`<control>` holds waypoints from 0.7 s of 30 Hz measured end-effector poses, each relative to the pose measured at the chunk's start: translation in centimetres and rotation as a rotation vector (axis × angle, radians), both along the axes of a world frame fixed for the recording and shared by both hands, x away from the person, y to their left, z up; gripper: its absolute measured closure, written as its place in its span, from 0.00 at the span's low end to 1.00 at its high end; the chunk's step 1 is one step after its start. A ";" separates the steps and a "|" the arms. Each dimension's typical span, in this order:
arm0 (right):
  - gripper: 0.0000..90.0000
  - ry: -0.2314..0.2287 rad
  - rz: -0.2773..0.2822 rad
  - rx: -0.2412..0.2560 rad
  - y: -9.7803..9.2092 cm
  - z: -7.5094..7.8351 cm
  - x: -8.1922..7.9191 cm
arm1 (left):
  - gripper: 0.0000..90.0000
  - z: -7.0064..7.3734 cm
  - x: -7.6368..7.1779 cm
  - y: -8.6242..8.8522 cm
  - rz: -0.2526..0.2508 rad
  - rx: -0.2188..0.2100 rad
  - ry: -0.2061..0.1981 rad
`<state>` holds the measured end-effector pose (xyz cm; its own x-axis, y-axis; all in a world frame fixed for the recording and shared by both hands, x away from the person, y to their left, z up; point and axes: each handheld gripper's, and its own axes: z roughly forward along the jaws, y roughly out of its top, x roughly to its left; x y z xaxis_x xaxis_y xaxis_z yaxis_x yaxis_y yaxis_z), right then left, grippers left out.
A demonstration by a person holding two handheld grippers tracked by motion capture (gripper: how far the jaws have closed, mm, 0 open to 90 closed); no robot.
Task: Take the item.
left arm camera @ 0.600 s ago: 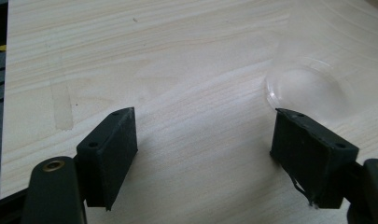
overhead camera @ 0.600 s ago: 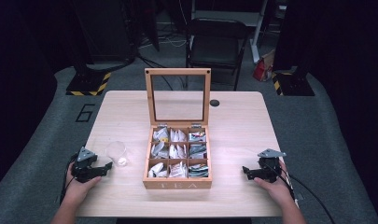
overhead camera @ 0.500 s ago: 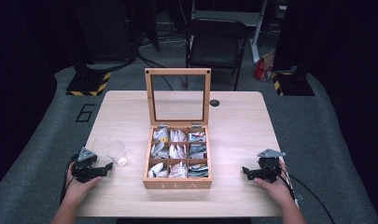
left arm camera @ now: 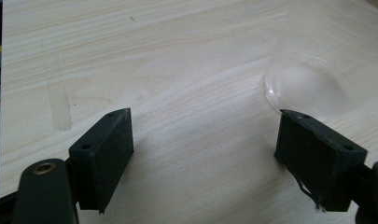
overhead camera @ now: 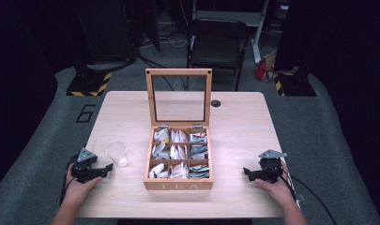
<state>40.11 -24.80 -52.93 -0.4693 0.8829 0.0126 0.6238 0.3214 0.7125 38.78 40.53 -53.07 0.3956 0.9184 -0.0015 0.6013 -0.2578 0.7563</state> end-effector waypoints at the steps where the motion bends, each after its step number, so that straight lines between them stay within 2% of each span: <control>1: 0.00 0.001 0.002 0.001 0.0 0.0 0.0 | 0.21 0.0 0.0 0.0 0.004 -0.010 0.004; 2: 0.00 0.001 0.004 0.000 0.0 0.0 0.0 | 0.22 0.1 0.0 0.0 -0.001 -0.006 0.014; 10: 0.00 0.000 0.007 -0.001 -0.1 0.0 0.0 | 0.24 0.1 -0.1 0.0 -0.006 -0.004 0.008; 11: 0.00 0.004 0.005 0.000 0.0 0.0 0.0 | 0.26 0.0 -0.1 0.0 -0.002 -0.007 -0.006; 14: 0.00 0.005 0.007 0.000 -0.1 0.0 0.0 | 0.29 0.2 -0.1 0.1 -0.008 -0.012 0.009; 18: 0.00 0.005 0.007 0.000 -0.1 0.0 0.0 | 0.32 0.2 -0.2 0.3 0.003 -0.024 0.003; 20: 0.00 0.003 0.008 -0.001 -0.1 0.0 0.0 | 0.33 0.3 -0.2 0.4 0.009 -0.023 0.017; 21: 0.00 0.005 0.007 0.000 -0.1 0.0 0.0 | 0.33 0.4 -0.2 0.5 0.006 -0.009 0.013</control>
